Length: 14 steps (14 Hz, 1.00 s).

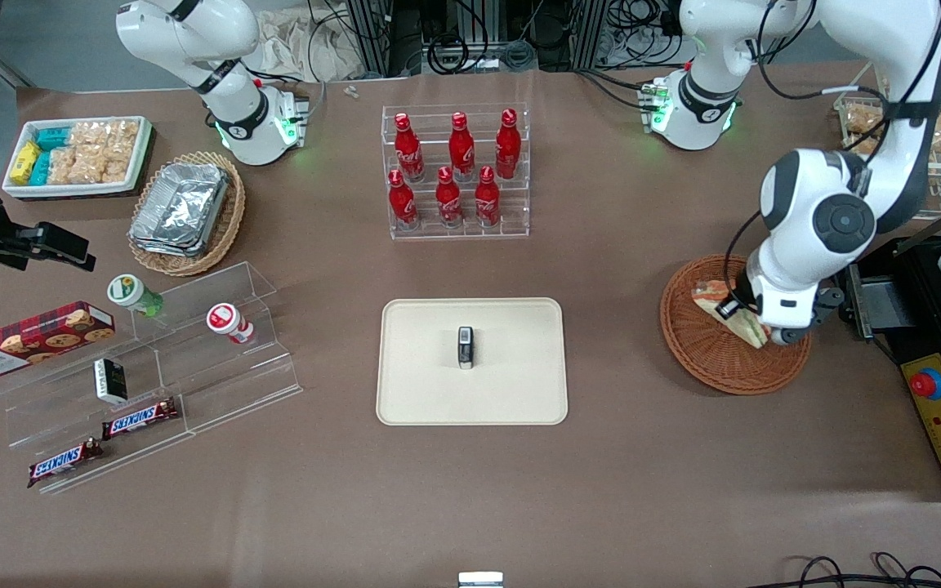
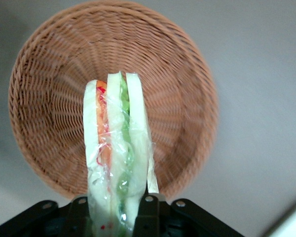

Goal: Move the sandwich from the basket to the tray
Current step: 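Lift the sandwich and carry it toward the cream tray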

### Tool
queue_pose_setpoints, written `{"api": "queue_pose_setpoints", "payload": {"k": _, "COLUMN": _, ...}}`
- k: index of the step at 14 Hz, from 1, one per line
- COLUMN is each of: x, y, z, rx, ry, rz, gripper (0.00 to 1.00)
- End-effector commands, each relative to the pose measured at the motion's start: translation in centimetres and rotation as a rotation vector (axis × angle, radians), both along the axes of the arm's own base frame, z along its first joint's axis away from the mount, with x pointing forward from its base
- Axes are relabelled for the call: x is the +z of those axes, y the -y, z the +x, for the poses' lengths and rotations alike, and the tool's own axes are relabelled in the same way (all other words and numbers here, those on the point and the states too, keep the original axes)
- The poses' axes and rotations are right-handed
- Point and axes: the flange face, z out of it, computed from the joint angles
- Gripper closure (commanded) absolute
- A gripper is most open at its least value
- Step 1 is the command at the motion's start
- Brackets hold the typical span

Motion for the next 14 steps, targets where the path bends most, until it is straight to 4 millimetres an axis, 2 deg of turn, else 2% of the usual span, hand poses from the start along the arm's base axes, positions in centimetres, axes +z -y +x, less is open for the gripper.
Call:
{"api": "queue_pose_setpoints", "payload": {"k": 1, "x": 2.6, "y": 7.3, "z": -0.9, "rx": -0.176, "ry": -0.003, "rz": -0.015, "gripper": 1.0}}
{"api": "queue_pose_setpoints", "payload": {"k": 4, "x": 3.1, "y": 13.9, "z": -2.2, "rx": -0.353, "ry": 0.046, "rz": -0.052, "gripper": 1.0}}
{"api": "queue_pose_setpoints", "payload": {"k": 6, "x": 2.6, "y": 17.6, "z": -3.0, "rx": -0.488, "ry": 0.077, "rz": -0.086, "gripper": 1.0}}
{"api": "queue_pose_setpoints", "payload": {"k": 7, "x": 2.0, "y": 19.2, "z": -3.2, "rx": -0.501, "ry": 0.082, "rz": -0.106, "gripper": 1.0}}
{"api": "queue_pose_setpoints", "payload": {"k": 11, "x": -1.6, "y": 23.5, "z": -2.0, "rx": -0.594, "ry": 0.09, "rz": -0.171, "gripper": 1.0}}
{"api": "queue_pose_setpoints", "payload": {"k": 14, "x": -5.6, "y": 24.7, "z": -0.5, "rx": -0.615, "ry": 0.107, "rz": -0.205, "gripper": 1.0}}
